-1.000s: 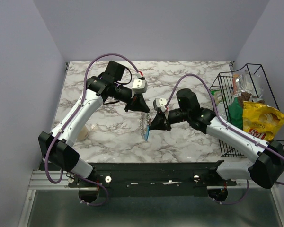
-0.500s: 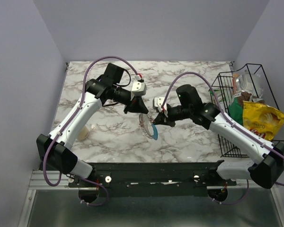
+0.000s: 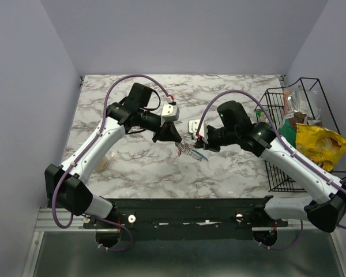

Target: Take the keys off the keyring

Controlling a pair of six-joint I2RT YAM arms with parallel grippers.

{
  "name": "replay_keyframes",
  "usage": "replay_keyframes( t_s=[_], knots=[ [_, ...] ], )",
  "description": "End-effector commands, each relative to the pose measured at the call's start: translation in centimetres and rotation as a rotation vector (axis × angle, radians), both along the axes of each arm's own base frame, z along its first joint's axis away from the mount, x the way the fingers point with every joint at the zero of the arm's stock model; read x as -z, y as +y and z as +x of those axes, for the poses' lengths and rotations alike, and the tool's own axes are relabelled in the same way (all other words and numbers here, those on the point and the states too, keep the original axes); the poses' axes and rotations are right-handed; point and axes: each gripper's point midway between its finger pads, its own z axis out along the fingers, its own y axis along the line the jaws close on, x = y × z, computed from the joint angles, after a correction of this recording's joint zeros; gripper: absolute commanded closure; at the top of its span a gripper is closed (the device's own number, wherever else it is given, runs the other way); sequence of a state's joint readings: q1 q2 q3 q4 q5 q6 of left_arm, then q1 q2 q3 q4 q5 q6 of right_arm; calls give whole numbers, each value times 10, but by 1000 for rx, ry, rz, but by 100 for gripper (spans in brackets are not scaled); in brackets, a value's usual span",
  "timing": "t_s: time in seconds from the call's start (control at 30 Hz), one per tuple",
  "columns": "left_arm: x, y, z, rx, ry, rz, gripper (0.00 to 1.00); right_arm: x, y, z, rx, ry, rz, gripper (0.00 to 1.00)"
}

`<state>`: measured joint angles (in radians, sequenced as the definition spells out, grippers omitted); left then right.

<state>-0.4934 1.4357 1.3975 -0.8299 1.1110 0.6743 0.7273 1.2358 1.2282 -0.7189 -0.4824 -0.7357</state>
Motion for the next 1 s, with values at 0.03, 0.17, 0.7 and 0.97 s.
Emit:
replay_keyframes(
  t_s=[0.03, 0.17, 0.7, 0.97],
  knots=[
    [3, 6, -4, -25, 16, 28, 72, -27, -17, 7, 51, -93, -30, 99],
    [6, 4, -3, -20, 40, 29, 38, -35, -14, 6, 46, -108, -7, 99],
    [-8, -30, 25, -158, 54, -35, 14, -47, -9, 6, 66, -154, 40, 99],
    [-20, -35, 42, -264, 42, -34, 16, -46, -7, 26, 210, -127, 66, 99]
  ],
)
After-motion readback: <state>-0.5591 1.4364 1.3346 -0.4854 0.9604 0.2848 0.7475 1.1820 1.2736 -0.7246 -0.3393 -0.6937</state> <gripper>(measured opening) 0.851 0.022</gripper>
